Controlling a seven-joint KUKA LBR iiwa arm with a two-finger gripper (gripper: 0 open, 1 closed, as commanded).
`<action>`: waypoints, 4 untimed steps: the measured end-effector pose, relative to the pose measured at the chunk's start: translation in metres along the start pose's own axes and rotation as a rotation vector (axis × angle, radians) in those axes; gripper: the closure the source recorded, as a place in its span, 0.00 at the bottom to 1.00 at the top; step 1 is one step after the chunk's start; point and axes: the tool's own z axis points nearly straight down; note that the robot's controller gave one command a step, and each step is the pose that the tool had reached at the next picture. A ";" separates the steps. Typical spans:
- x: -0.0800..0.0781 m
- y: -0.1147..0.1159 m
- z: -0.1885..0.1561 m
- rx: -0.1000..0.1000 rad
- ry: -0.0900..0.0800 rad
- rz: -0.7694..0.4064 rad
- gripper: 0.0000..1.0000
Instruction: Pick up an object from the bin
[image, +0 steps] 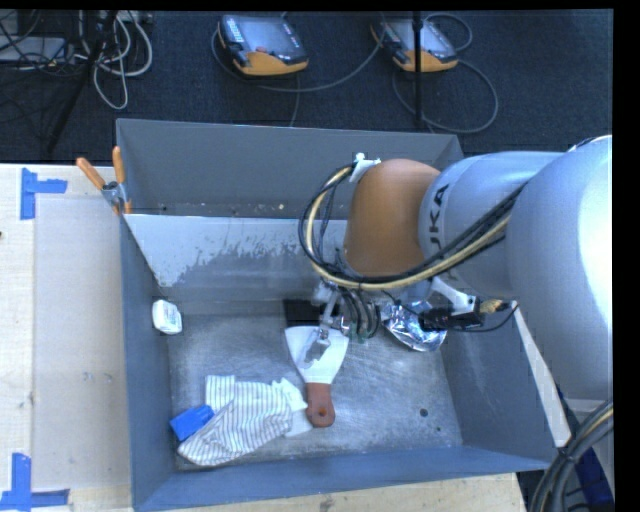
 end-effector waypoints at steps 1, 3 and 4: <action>-0.001 0.002 0.012 -0.003 0.003 0.039 0.00; -0.001 0.014 0.015 -0.011 0.009 -0.391 1.00; 0.006 0.032 -0.101 -0.001 -0.001 -0.399 1.00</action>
Offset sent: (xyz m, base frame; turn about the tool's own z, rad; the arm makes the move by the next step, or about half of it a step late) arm 0.0038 0.0052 -0.0243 -0.3917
